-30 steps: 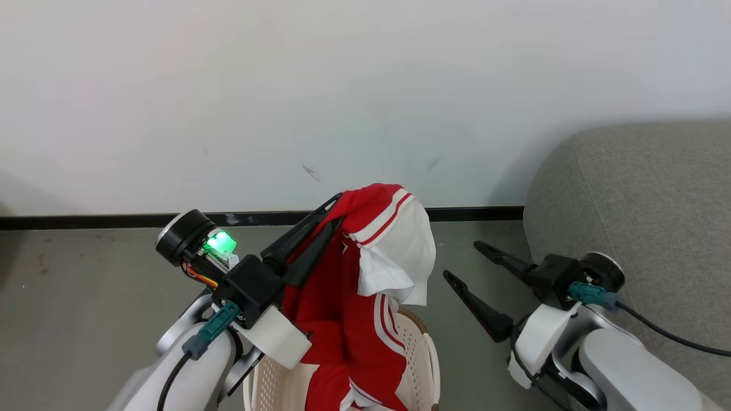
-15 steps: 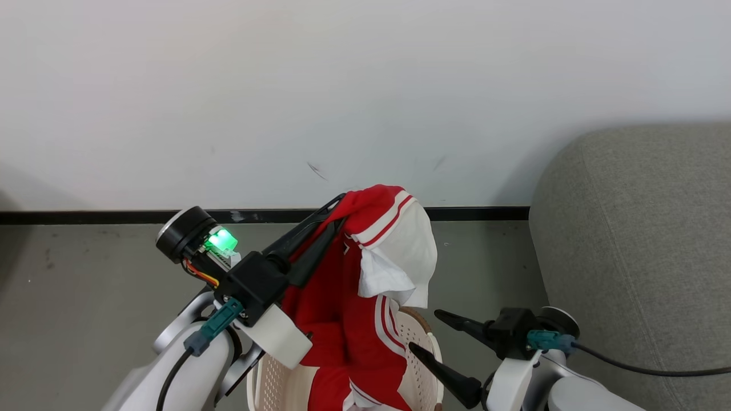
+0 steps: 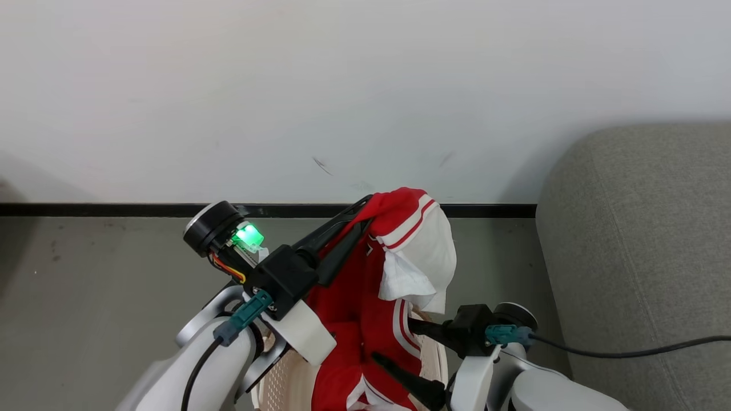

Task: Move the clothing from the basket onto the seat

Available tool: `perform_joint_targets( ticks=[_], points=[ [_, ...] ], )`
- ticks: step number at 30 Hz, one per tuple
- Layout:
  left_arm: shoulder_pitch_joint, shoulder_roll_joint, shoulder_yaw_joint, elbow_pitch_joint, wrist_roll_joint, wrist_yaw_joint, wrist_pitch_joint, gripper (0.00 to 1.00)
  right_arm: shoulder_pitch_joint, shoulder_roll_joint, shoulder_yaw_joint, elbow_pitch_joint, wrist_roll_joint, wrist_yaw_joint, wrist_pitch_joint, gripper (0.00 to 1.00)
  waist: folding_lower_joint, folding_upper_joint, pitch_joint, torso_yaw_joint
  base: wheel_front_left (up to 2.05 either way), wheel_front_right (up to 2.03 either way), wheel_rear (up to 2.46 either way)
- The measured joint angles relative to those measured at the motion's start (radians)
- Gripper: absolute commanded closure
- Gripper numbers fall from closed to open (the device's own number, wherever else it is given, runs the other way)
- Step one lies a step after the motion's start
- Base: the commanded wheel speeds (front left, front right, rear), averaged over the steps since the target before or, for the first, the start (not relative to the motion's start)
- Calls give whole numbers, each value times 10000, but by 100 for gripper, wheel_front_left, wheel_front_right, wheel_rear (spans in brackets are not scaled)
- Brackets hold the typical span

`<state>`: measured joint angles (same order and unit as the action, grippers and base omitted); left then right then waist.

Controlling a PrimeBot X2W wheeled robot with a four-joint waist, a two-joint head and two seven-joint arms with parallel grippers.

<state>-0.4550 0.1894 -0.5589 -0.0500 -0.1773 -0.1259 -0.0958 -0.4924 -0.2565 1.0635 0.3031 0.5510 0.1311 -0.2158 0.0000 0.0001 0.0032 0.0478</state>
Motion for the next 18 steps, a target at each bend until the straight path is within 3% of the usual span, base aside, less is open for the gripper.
perform_joint_targets(
  ticks=[12, 13, 14, 15, 16, 17, 18],
  points=[
    [-327, -309, -462, 109, -86, 0, 332, 100, -708, 479, 663, 1154, 244, 0, -44, 3, 0, 0, 56, 215, 0, 0, 0],
    [-339, -316, -477, 130, -115, 0, 334, 100, -708, 531, 727, 1258, 297, 0, -46, 21, 0, 0, 61, 230, 0, 0, 0],
    [-341, -320, -489, 155, -150, 0, 334, 100, -709, 579, 800, 1327, 303, 0, -59, 46, 0, 0, 67, 243, 0, 0, 0],
    [-341, -318, -489, 184, -157, 0, 339, 100, -718, 610, 865, 1373, 303, 0, -104, 60, 0, 0, 73, 252, 0, 0, 0],
    [-341, -309, -477, 251, -159, 0, 347, 100, -807, 688, 1003, 1465, 303, 0, -132, 81, 0, 0, 83, 254, 0, 0, 0],
    [-341, -307, -456, 276, -161, 0, 391, 100, -879, 708, 1081, 1507, 303, 0, -136, 97, 0, 0, 88, 247, 0, 0, 0],
    [-341, -303, -426, 316, -163, 0, 428, 100, -933, 713, 1110, 1534, 303, 0, -148, 100, 0, 0, 93, 235, 0, 0, 0]
  ],
)
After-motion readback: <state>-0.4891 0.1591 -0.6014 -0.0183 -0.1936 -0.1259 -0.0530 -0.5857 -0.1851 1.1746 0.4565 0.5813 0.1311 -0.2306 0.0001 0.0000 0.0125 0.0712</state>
